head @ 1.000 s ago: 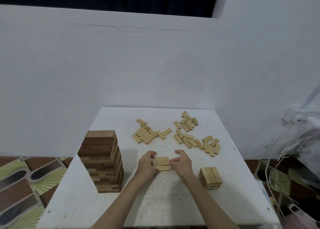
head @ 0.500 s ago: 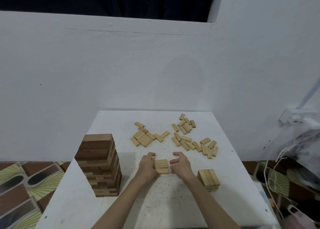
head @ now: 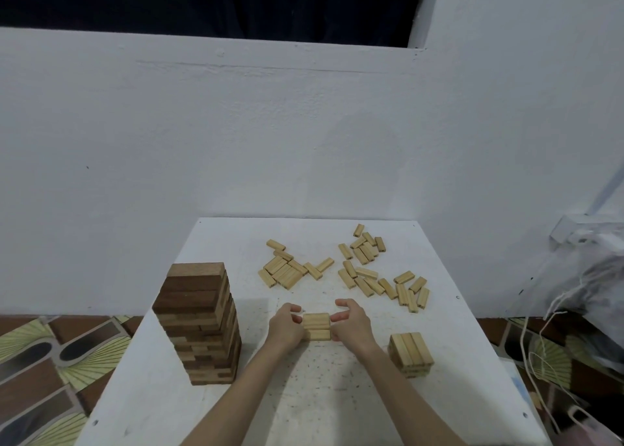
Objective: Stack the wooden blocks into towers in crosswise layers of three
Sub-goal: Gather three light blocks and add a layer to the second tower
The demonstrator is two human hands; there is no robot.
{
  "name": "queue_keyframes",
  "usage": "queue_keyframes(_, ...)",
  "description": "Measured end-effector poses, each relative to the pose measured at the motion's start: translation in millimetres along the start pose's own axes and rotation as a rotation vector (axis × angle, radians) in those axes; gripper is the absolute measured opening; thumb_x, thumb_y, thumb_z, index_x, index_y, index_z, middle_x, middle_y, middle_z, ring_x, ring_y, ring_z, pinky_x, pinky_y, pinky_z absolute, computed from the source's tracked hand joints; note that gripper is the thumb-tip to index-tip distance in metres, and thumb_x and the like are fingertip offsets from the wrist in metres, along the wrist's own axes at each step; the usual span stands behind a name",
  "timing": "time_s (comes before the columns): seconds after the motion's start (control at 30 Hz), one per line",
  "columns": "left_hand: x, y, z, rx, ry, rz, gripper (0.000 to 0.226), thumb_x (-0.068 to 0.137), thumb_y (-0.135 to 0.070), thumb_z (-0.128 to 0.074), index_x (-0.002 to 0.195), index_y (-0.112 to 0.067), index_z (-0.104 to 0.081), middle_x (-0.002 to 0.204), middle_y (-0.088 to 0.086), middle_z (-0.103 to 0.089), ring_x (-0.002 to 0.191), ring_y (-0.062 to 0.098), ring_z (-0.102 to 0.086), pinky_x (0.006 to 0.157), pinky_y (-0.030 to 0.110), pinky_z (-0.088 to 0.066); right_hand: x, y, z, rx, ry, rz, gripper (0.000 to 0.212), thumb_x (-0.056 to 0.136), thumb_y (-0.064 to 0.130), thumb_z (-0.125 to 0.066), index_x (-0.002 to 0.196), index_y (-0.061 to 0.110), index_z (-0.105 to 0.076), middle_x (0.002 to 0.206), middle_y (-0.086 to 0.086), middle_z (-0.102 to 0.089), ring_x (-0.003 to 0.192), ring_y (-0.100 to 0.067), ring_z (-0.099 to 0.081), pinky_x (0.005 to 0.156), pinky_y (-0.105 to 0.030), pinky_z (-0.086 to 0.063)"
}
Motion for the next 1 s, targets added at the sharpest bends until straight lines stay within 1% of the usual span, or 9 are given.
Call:
queue_keyframes(0.1,-1.8,-0.5,0.8,-0.013,0.002,-0.006,0.041,0.086,0.007,-0.049,0.125,-0.007,-0.046,0.106,0.006,-0.05,0.097,0.02,-0.051,0.079,0.03,-0.051,-0.2,0.5,0.9,0.015,-0.005,-0.001,0.059,0.073,0.003,-0.064,0.129,0.013,-0.047,0.092,-0.002,-0.061,0.092,-0.023,-0.063,0.081,-0.043,-0.056)
queue_keyframes(0.17,-3.6,-1.6,0.6,-0.031,0.012,-0.011,0.042,0.086,0.007,-0.05,0.125,-0.006,-0.046,0.107,0.006,-0.049,0.097,0.021,-0.051,0.072,0.029,-0.052,-0.2,-0.1,-0.3,0.015,0.001,0.001,0.06,0.073,0.005,-0.064,0.129,0.013,-0.047,0.092,0.0,-0.063,0.092,-0.022,-0.063,0.083,-0.044,-0.056)
queue_keyframes(0.33,-6.5,-3.5,1.6,-0.036,0.027,-0.02,0.045,0.084,0.006,-0.058,0.125,-0.008,-0.045,0.11,0.006,-0.048,0.092,0.017,-0.052,0.061,0.02,-0.05,0.3,-0.9,-0.2,0.017,0.002,-0.003,0.06,0.072,0.006,-0.068,0.128,0.014,-0.048,0.093,-0.002,-0.063,0.092,-0.022,-0.064,0.082,-0.044,-0.057)
queue_keyframes(0.57,-8.0,-4.1,0.5,-0.087,0.039,-0.007,0.047,0.081,0.009,-0.059,0.122,-0.007,-0.046,0.105,0.005,-0.048,0.091,0.021,-0.057,0.06,0.024,-0.052,1.7,-3.4,-2.4,0.032,0.006,0.001,0.061,0.071,0.008,-0.068,0.128,0.015,-0.048,0.092,-0.001,-0.065,0.091,-0.02,-0.065,0.08,-0.044,-0.057)
queue_keyframes(0.7,-7.6,-4.3,1.1,-0.079,0.027,-0.013,0.047,0.08,0.008,-0.061,0.121,-0.008,-0.047,0.107,0.005,-0.049,0.092,0.019,-0.056,0.062,0.024,-0.054,0.5,-2.1,-0.8,0.052,0.003,0.001,0.069,0.061,0.015,-0.072,0.126,0.014,-0.049,0.091,-0.002,-0.065,0.092,-0.023,-0.065,0.082,-0.045,-0.057)
queue_keyframes(0.83,-6.7,-1.5,2.4,-0.074,-0.01,-0.017,0.048,0.076,0.01,-0.064,0.118,-0.008,-0.05,0.106,0.006,-0.05,0.099,0.023,-0.055,0.077,0.035,-0.056,1.7,-2.9,1.7,0.031,-0.021,-0.002,0.062,0.067,0.005,-0.071,0.125,0.015,-0.05,0.092,-0.002,-0.064,0.093,-0.023,-0.064,0.083,-0.045,-0.056)
queue_keyframes(0.9,-7.0,-0.6,3.0,-0.084,-0.009,-0.02,0.048,0.075,0.009,-0.066,0.116,-0.008,-0.05,0.105,0.007,-0.051,0.098,0.022,-0.056,0.077,0.035,-0.056,2.1,-3.5,2.0,0.011,-0.024,0.002,0.06,0.069,0.003,-0.069,0.125,0.016,-0.051,0.092,0.0,-0.064,0.093,-0.022,-0.064,0.083,-0.044,-0.056)
queue_keyframes(1.0,-6.6,0.5,3.6,-0.101,-0.013,-0.012,0.049,0.073,0.01,-0.067,0.115,-0.009,-0.051,0.106,0.008,-0.054,0.095,0.021,-0.056,0.073,0.031,-0.055,1.6,-4.0,2.2,-0.011,-0.026,0.004,0.057,0.073,-0.002,-0.066,0.125,0.015,-0.051,0.094,0.001,-0.063,0.092,-0.019,-0.064,0.08,-0.037,-0.058)
Point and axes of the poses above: each hand's wrist, its own x-axis towards the middle knuckle, its own z-axis out of the back of the hand, y = z × x, the point moved 2 cm from there along x, towards the middle knuckle
